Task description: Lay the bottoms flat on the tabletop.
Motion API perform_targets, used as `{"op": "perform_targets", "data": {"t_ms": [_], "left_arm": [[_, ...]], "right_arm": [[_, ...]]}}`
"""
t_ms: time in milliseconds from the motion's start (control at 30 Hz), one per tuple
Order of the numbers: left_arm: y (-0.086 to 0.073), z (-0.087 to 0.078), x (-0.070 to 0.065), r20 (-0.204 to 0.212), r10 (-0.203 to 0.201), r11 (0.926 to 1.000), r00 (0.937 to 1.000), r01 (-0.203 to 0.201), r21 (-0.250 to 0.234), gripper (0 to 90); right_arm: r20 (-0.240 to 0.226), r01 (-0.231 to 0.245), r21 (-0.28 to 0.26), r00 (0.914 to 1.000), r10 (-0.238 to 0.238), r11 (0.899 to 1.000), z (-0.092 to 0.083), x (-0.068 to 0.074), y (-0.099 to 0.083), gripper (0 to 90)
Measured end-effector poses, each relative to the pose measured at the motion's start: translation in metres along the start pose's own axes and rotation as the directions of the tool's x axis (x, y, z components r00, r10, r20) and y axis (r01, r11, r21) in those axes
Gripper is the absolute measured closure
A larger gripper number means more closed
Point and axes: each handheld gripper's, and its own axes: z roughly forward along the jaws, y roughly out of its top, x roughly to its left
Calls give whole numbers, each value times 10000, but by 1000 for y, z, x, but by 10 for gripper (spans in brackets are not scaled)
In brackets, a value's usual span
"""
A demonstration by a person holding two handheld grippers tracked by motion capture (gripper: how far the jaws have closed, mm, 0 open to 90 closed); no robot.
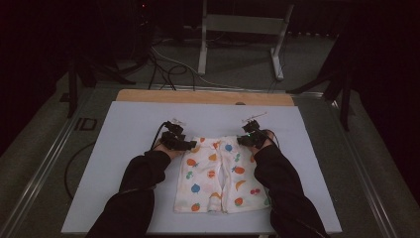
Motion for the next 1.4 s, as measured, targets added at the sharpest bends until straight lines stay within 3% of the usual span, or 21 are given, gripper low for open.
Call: {"op": "perform_targets", "data": {"t_ms": [67, 200, 367, 600, 700, 867, 1133, 1233, 1400], "left_arm": [[1, 2, -1, -160, 241, 9997, 9996, -242, -44, 423], [1, 5, -3, -357, 627, 9980, 9974, -630, -88, 482], [1, 11, -12, -644, 1414, 9894, 9879, -1431, -233, 533], [0, 9, -16, -109, 1387, 9899, 9903, -1389, -269, 843], [-1, 6, -13, 76, 1232, 9921, 9924, -1230, -245, 858], [9, 5, -8, -64, 1221, 9922, 9925, -1222, -246, 864], [30, 5, 5, -568, 1631, 9864, 9850, -1639, -89, 866], [38, 7, 9, -622, 1704, 9853, 9834, -1707, 3, 865], [46, 12, 13, -643, 1490, 9888, 9867, -1489, 56, 864]], "right_arm": [[-31, 95, 3, 10000, -95, 10000, 0, 1, 0, 840], [-158, 43, 1, 9999, -43, 10000, 0, -2, -1, 880], [-164, 123, -87, 9998, -124, 9999, 0, -2, -2, 882], [-200, 143, -112, 9997, -146, 9998, -1, -1, -3, 890], [-214, 243, -295, 9995, -249, 9993, -4, -1, -5, 892], [-190, 351, -678, 9992, -364, 9971, -8, -3, -3, 894], [-462, 73, -948, 9989, -117, 9955, -3, -4, 4, 894], [-249, 151, -1102, 9995, -180, 9938, -1, -6, 10, 894], [65, -9, -1367, 10000, 18, 9906, 2, -12, 23, 894]]}}
